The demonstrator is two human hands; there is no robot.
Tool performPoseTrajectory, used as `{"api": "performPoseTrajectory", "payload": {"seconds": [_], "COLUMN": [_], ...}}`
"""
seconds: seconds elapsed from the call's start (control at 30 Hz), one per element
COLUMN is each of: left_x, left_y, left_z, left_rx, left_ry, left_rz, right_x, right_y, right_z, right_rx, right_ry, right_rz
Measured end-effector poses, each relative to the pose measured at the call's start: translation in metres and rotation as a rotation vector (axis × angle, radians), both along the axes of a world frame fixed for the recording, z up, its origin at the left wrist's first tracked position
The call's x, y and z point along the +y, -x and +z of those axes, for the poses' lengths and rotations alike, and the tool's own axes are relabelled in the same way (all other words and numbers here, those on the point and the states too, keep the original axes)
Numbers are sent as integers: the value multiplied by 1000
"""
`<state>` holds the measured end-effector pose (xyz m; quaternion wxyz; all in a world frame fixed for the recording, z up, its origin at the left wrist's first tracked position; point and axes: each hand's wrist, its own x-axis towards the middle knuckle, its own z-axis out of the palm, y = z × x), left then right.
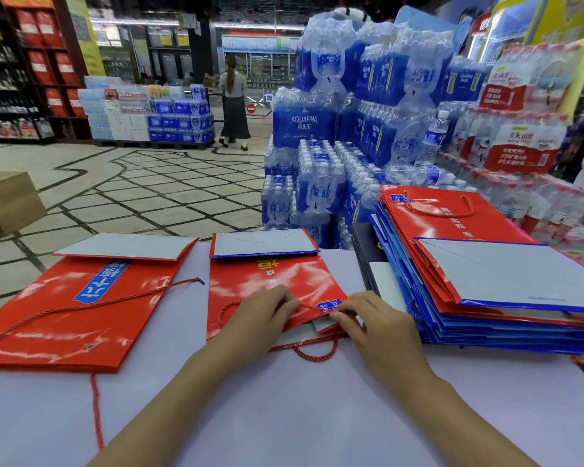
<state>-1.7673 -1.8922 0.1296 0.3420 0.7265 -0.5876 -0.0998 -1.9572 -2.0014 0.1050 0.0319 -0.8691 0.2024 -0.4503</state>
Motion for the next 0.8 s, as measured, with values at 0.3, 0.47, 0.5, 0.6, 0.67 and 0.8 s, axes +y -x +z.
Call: {"api": "performPoseTrajectory", "payload": {"seconds": [0.3, 0.47, 0.5, 0.6, 0.67, 0.8], "left_x": [-10, -19, -24, -43, -57, -77], "left_y": [-15, -34, -40, -53, -54, -48], "left_z": [8, 30, 33, 40, 38, 19], "left_rx": [201, 149, 174, 191, 169, -231], "left_ry": [-9, 29, 38, 42, 51, -103], "left_rz": [117, 82, 65, 11, -13, -39], "right_x": [0, 2, 3, 5, 5, 7], "right_y": [-2, -2, -2, -2, -2, -1], "right_z": [-3, -2, -1, 2, 4, 6], "right_rx": [144, 269, 286, 306, 318, 347], "right_ry": [68, -66, -100, -127, -109, -109], "right_rz": [-26, 41, 58, 81, 77, 70]}}
